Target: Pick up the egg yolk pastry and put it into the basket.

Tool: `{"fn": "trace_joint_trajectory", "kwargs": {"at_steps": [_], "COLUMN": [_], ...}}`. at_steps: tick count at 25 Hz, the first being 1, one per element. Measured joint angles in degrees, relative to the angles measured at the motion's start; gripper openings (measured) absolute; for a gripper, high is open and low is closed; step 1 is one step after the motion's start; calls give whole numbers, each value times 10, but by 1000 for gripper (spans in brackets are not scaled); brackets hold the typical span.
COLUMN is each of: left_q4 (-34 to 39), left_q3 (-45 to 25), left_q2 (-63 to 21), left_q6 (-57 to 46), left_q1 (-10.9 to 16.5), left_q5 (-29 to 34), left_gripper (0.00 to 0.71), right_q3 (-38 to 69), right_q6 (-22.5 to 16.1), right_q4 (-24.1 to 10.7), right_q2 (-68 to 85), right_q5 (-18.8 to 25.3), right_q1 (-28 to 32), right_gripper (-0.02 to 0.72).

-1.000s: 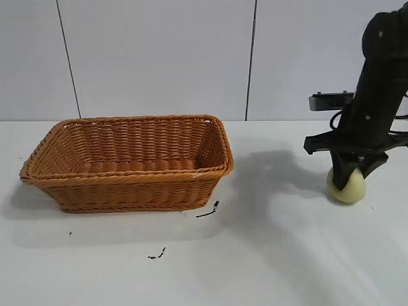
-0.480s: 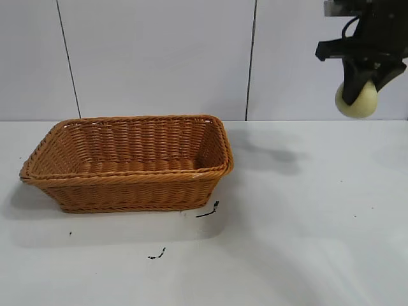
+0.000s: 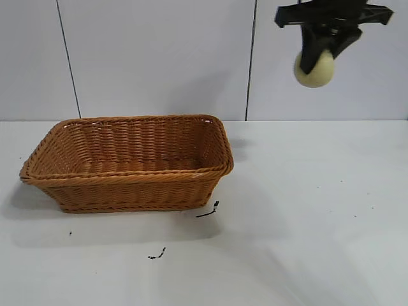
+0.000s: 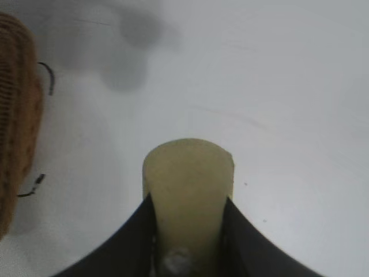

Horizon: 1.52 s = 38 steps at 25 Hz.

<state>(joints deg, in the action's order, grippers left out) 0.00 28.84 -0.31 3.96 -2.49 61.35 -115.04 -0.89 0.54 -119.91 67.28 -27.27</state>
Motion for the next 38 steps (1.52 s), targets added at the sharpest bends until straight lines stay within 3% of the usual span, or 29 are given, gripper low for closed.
{"fn": "trace_joint_trajectory", "kwargs": {"at_steps": [6,14,23,26,30,32,35,38], "left_q4": [0,0,0,0,0,0,0,0], "left_q3": [0,0,0,0,0,0,0,0], "left_q2": [0,0,0,0,0,0,0,0], "left_q6": [0,0,0,0,0,0,0,0], "left_q1": [0,0,0,0,0,0,0,0], "left_q5": [0,0,0,0,0,0,0,0], "left_gripper": [696,696,696,696,696,696,696,696], "right_q3": [-1,-1,-1,-3,-3,-3,-31,-93], "right_q6": [-2,-29,-41,-45,-45,-45,-45,-45], "right_q4": [0,-5,-37,-39,-39,-40,-41,-42], "right_q2": [-41,-128,-180,-180,-174,-166,-154,-147], "right_q5": [-46,-194,-209,-213,-211,-209,-186,-119], "right_q1": [-92,-123,-121,-121,-121,-121,-121,-121], "right_gripper": [156,156,160,240,544,642,683,692]}}
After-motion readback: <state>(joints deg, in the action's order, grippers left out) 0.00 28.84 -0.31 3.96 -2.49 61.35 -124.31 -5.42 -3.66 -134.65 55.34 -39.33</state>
